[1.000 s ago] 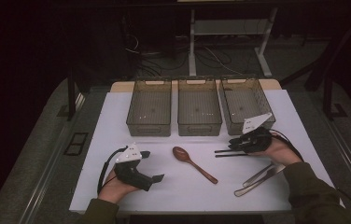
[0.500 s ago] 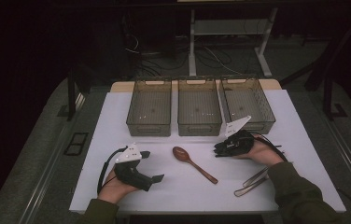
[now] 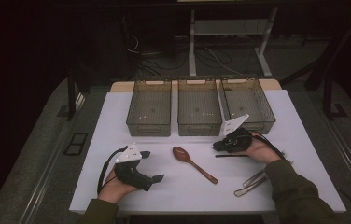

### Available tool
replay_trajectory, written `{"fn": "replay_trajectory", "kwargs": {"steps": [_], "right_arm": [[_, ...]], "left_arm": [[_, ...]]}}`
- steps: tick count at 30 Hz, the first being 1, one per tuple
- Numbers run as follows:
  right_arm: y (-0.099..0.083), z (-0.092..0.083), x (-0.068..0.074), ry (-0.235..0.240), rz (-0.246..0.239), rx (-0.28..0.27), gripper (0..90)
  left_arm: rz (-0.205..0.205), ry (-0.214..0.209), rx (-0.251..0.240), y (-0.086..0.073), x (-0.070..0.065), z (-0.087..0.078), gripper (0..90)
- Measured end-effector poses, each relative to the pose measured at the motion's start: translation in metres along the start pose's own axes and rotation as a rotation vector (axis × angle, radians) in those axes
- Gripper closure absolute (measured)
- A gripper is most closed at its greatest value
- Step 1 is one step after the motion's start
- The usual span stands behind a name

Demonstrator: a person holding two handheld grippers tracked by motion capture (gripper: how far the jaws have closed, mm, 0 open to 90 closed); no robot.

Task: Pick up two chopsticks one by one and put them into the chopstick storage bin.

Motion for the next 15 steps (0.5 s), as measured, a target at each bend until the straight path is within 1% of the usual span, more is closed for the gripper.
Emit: {"fn": "replay_trajectory", "kwargs": {"steps": [1,2,3,4,6,8,11,12,13,15], "right_arm": [[0.000,0.000,0.000,0.000,0.000,0.000,82.0],[0.002,0.001,-0.003,-0.015,0.011,0.001,82.4],[0.002,0.001,-0.003,-0.015,0.011,0.001,82.4],[0.005,0.002,-0.009,-0.040,0.015,0.003,82.6],[0.006,0.002,-0.010,-0.041,0.022,0.001,82.6],[0.007,0.004,-0.014,-0.062,0.035,0.004,82.6],[0.008,0.004,-0.015,-0.070,0.034,0.004,82.4],[0.008,0.001,-0.013,-0.067,0.055,-0.010,79.4],[0.008,0.001,-0.013,-0.067,0.055,-0.010,76.0],[0.009,-0.009,-0.012,-0.063,0.078,-0.047,73.3]], "left_arm": [[0.000,0.000,0.000,0.000,0.000,0.000,0.0],[0.000,0.000,-0.001,0.000,0.000,0.000,0.0],[-0.001,-0.001,-0.002,0.000,0.000,0.000,0.0],[-0.001,0.000,-0.003,0.000,0.000,0.000,0.0],[-0.002,-0.001,-0.004,0.000,0.000,0.000,0.0],[-0.002,-0.001,-0.004,0.000,0.000,0.000,0.0],[-0.001,-0.001,-0.003,0.000,0.000,-0.001,0.0],[-0.001,-0.001,-0.003,0.000,0.000,-0.001,0.0],[-0.003,-0.001,-0.008,0.000,0.000,-0.001,0.0],[-0.003,0.000,-0.009,0.000,0.000,-0.001,0.0]]}}
Point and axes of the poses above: each handheld gripper's, and its own axes: z roughly forward along the jaws, y roughly out of its top, x roughly to its left, the point moved 7 cm from there along z, roughly forward along the jaws, and after that the axes turned 6 degrees about x, right-handed, at the moved point
